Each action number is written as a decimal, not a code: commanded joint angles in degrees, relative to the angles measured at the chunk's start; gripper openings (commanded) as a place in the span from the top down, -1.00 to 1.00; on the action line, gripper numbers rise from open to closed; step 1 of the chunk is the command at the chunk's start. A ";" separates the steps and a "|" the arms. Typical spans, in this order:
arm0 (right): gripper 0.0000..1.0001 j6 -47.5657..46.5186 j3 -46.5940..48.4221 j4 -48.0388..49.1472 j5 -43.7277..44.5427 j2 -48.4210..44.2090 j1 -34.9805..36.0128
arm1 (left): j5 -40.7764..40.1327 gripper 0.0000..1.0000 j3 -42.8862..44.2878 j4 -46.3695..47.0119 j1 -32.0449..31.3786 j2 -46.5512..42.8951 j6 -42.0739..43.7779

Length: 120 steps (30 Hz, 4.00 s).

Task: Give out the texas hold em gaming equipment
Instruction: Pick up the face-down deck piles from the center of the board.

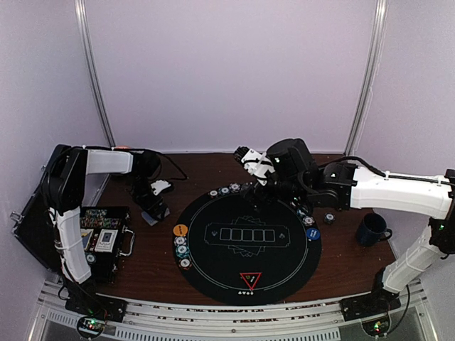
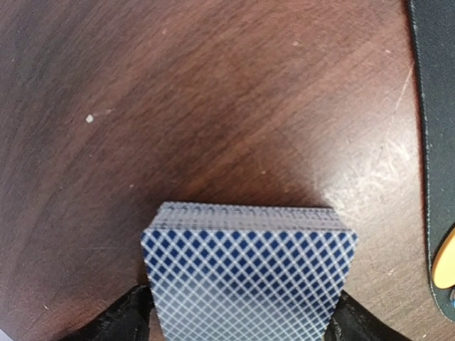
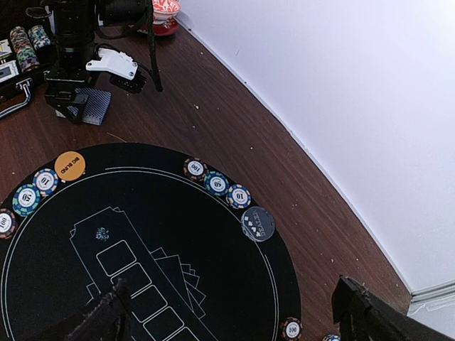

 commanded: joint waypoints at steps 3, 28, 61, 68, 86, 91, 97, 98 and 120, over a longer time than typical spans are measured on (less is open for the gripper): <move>-1.00 -0.38 -0.60 1.44 1.34 -1.06 0.58 | 2.78 -0.51 -0.02 -1.27 0.33 3.48 0.66; -1.00 0.67 -0.43 1.33 -0.61 1.23 0.61 | 1.93 -0.02 -1.09 0.59 -1.18 -2.57 -0.76; -1.00 0.65 -0.69 1.55 -0.51 1.19 0.56 | -4.68 -0.75 -1.12 1.01 -2.70 0.53 -1.10; -1.00 0.66 -0.70 1.55 -0.60 1.27 0.62 | -3.55 -0.81 -0.88 0.53 -2.14 1.69 -0.32; -1.00 0.86 -0.67 1.49 -1.20 1.27 0.57 | -0.91 0.07 -0.61 -0.31 -1.89 2.86 0.15; -1.00 1.18 -0.78 1.82 -1.09 2.20 0.55 | -1.54 0.23 -0.50 -0.33 -2.21 2.00 -0.35; -1.00 1.66 -0.44 1.30 -1.84 3.87 0.56 | -1.85 0.38 -0.14 -0.36 -2.61 0.12 -0.82; -1.00 1.71 -0.43 1.29 -1.97 4.06 0.60 | -1.85 0.42 -0.12 -0.39 -2.55 -0.36 -0.98; -1.00 14.05 5.96 -1.94 -30.88 8.91 -7.70 | -1.24 0.66 1.81 -1.54 -3.38 -4.43 -2.34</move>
